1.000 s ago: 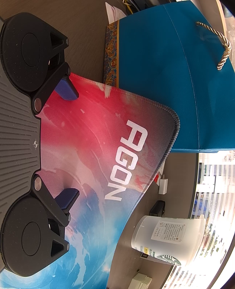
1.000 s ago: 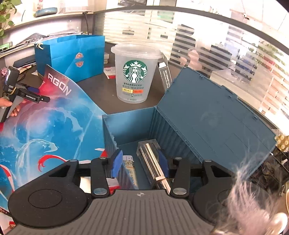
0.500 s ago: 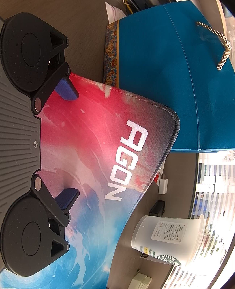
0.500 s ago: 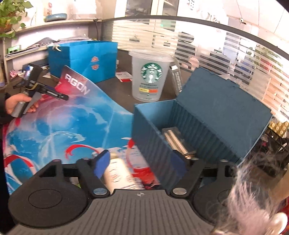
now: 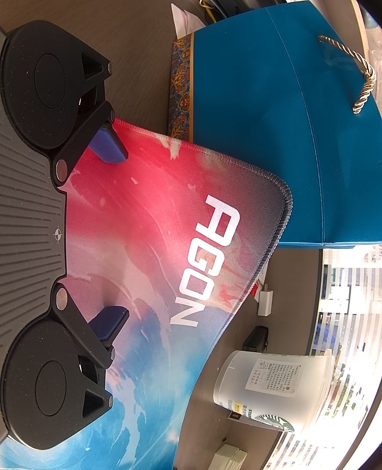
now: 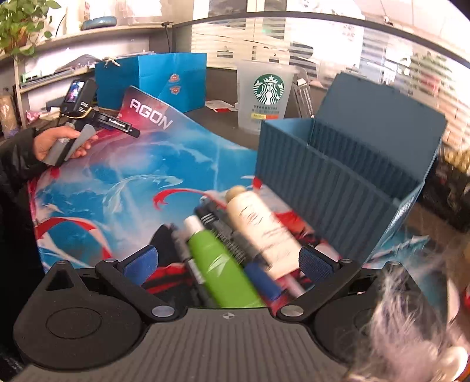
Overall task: Organize rigid objects
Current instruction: 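Return the right tool to the pile and grasp a black marker, then lower the black marker into the teal box and open the right tool, then move the left tool to the item pile and grasp the green tube, then carry the green tube into the teal box and open the left tool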
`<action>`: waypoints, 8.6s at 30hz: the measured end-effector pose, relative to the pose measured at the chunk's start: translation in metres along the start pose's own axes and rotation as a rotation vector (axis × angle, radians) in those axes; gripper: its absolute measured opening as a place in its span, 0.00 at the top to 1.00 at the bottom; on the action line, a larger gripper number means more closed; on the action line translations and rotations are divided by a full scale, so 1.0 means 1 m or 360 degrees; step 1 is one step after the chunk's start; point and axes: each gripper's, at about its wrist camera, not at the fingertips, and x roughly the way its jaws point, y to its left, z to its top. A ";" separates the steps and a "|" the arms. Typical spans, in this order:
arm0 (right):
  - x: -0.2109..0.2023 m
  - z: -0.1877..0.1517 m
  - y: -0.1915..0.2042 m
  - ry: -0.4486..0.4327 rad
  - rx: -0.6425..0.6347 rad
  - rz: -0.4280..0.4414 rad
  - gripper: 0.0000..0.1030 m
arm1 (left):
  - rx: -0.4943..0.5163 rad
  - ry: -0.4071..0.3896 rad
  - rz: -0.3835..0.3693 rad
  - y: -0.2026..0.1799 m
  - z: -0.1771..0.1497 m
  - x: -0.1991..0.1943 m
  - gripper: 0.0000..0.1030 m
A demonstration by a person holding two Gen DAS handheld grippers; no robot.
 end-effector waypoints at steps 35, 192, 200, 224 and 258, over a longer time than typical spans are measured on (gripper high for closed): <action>0.033 -0.016 0.042 0.0060 0.0024 0.0083 0.88 | 0.0001 0.0000 -0.0001 0.000 0.000 0.000 0.00; -0.044 -0.099 -0.088 -0.0828 0.1344 -0.0155 0.00 | 0.1839 0.0066 -0.1886 -0.267 -0.094 -0.133 0.00; -0.048 -0.102 -0.089 -0.0870 0.1381 -0.0189 0.00 | 0.1693 0.0132 -0.1876 -0.282 -0.088 -0.118 0.04; -0.052 -0.106 -0.090 -0.0938 0.1387 -0.0146 0.00 | 0.1729 0.0107 -0.1834 -0.300 -0.081 -0.129 0.71; -0.058 -0.113 -0.095 -0.0997 0.1401 -0.0086 0.00 | 0.2006 -0.0303 -0.1510 -0.308 0.084 -0.121 0.71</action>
